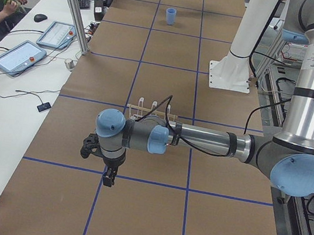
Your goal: Hang cup on cup holder
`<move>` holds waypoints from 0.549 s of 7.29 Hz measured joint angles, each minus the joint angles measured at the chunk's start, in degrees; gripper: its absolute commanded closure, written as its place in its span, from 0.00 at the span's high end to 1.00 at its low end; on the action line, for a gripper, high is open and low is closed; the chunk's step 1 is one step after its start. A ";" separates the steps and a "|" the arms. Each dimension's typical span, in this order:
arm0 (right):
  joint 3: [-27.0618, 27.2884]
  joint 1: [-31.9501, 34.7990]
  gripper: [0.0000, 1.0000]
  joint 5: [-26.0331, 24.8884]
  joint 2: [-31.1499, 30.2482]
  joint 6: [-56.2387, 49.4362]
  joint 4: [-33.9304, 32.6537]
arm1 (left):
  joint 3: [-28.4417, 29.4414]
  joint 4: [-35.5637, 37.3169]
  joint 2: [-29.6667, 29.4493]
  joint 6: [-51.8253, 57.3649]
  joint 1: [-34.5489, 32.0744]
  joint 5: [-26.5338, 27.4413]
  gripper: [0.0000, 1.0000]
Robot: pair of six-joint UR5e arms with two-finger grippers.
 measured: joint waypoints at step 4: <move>-0.38 -2.12 1.00 -0.53 5.90 0.21 -0.13 | -1.36 -0.76 -0.07 0.31 -0.02 -0.20 0.98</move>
